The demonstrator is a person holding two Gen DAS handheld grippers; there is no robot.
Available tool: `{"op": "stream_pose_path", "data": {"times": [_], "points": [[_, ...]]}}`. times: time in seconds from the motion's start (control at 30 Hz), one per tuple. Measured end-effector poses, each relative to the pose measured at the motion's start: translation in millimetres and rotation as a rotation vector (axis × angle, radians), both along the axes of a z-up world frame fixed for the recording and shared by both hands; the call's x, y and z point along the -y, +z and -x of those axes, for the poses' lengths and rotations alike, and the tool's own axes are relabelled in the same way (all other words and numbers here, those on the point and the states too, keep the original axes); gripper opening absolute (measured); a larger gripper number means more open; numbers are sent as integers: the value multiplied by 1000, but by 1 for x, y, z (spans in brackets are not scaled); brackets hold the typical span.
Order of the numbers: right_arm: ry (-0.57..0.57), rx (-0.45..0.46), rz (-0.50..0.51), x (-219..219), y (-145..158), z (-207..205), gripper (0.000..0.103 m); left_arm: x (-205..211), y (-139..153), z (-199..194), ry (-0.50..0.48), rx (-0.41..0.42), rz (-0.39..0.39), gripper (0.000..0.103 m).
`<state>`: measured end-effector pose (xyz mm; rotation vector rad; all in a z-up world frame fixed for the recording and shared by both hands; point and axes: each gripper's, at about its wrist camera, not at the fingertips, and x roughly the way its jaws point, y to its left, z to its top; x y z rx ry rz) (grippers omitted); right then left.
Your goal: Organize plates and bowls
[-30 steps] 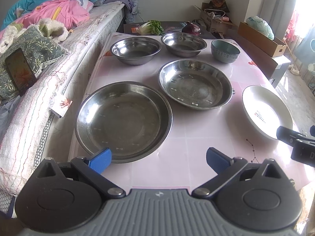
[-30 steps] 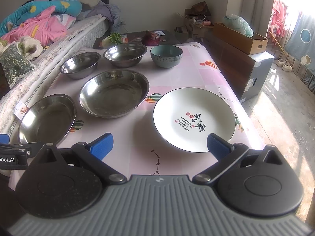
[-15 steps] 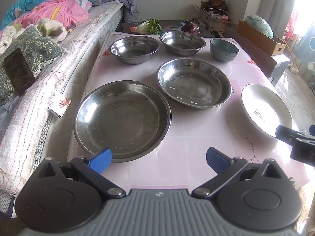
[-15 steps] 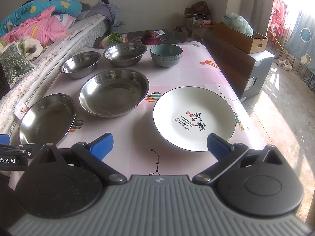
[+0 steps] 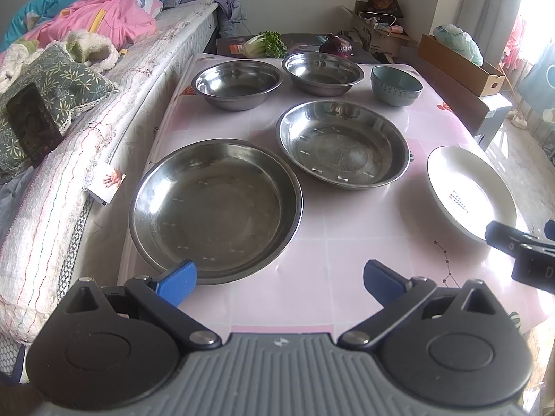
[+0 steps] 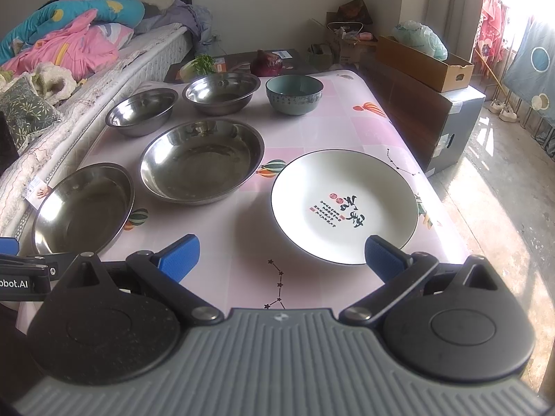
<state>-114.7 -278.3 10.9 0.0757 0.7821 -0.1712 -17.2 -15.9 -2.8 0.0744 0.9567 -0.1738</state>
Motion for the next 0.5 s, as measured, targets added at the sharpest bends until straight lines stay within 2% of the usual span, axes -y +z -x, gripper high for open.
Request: {"op": "stream_pose_path", "data": {"times": [0.5], "points": [[2, -10, -4, -3, -6, -2, 102, -5, -2, -3, 6, -16, 2, 103]]}}
